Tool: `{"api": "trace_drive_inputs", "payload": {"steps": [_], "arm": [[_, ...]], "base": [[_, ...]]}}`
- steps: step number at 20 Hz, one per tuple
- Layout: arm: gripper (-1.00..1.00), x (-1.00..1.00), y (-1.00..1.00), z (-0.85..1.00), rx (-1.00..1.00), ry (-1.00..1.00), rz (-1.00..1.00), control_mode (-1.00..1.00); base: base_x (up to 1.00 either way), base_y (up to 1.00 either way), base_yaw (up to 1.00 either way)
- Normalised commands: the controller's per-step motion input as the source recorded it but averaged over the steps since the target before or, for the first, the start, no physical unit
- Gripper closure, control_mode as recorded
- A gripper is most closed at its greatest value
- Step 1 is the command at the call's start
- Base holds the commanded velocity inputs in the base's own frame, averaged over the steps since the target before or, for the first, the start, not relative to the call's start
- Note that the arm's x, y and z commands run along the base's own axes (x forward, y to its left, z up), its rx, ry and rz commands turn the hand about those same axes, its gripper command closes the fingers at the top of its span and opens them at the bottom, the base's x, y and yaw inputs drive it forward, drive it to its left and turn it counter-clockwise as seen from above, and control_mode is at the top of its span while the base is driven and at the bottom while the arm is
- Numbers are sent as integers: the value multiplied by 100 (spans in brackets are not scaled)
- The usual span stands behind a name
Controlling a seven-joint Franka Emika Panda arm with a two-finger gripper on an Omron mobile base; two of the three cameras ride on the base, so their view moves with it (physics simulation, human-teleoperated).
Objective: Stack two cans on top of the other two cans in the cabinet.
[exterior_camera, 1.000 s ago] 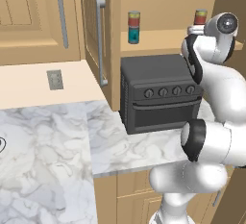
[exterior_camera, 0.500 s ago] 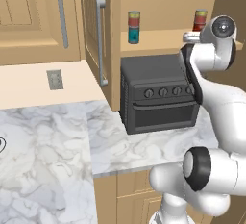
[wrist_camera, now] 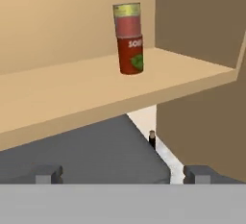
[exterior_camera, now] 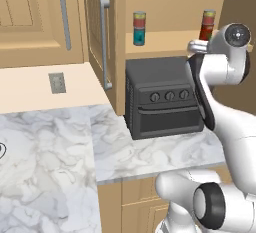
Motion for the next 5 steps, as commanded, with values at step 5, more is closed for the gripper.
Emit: {"api": "trace_drive_inputs", "payload": {"steps": [5], "arm": [[-100,-41,34,-25,13,0,2,-100]], "base": [[0,0,0]]}}
